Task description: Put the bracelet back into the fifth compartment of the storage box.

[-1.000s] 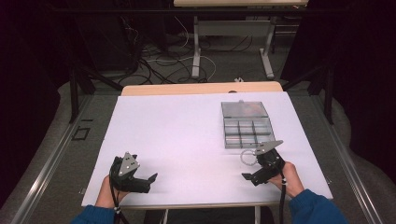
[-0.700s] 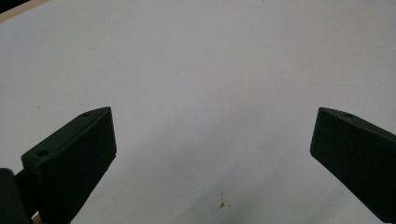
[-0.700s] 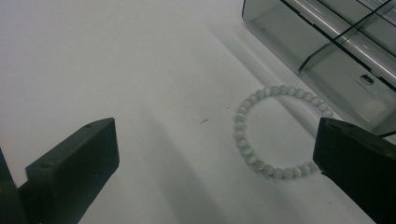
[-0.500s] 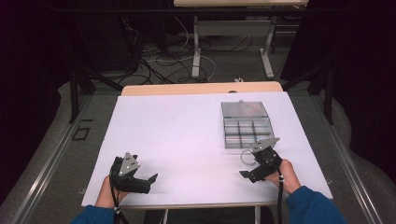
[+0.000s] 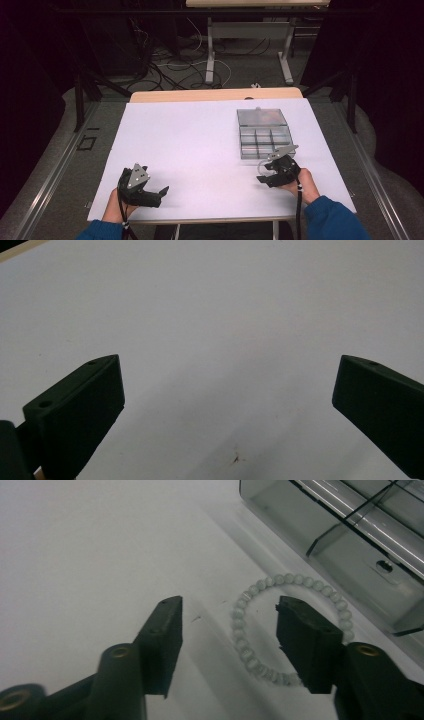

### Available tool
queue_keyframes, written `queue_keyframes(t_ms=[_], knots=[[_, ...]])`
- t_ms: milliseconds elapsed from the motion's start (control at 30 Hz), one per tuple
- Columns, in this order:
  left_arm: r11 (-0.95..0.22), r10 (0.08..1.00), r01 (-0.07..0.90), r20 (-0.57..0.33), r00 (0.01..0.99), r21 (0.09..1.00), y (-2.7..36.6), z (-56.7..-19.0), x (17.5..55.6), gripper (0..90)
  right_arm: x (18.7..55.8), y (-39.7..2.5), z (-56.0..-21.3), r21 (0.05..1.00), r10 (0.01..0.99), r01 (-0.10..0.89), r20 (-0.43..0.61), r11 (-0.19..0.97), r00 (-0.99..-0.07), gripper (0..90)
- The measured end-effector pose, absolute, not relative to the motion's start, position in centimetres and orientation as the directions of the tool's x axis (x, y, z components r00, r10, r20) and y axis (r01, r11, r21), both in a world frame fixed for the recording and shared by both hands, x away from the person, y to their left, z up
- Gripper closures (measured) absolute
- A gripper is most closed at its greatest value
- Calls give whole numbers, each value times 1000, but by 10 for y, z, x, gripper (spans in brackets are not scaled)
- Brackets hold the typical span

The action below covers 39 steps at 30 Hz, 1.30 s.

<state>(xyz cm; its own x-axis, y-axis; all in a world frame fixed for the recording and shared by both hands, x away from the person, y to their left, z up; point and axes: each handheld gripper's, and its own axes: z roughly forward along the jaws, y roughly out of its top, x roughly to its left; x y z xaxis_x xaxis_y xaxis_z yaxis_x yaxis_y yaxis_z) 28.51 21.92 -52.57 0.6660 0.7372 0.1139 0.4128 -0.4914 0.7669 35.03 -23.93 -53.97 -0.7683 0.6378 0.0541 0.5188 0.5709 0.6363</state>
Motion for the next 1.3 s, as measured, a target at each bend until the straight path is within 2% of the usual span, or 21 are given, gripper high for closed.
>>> queue_keyframes(t_ms=[133, 200, 400, 700, 933, 1033, 1300], knots=[[-500, 732, 411, 117, 672, 762, 219, -526, 285, 1, 351, -241, -542, 618, 644, 539, 67, 572, -762, 593], [-499, 732, 412, 117, 671, 762, 219, -526, 285, 1, 352, -242, -544, 630, 635, 519, 53, 578, -771, 636], [-504, 729, 413, 117, 674, 758, 219, -526, 285, 1, 352, -241, -546, 611, 657, 542, 48, 576, -752, 717], [-505, 725, 412, 114, 679, 758, 218, -526, 285, 1, 351, -239, -548, 609, 684, 560, 38, 562, -728, 777], [-504, 727, 413, 114, 677, 759, 218, -526, 285, 1, 349, -239, -547, 596, 699, 582, 48, 553, -713, 783], [-504, 727, 413, 115, 677, 759, 218, -526, 285, 1, 348, -238, -548, 613, 686, 545, 8, 571, -728, 849], [-508, 727, 414, 119, 676, 755, 218, -526, 284, 1, 346, -237, -548, 618, 696, 553, 15, 558, -718, 855]])
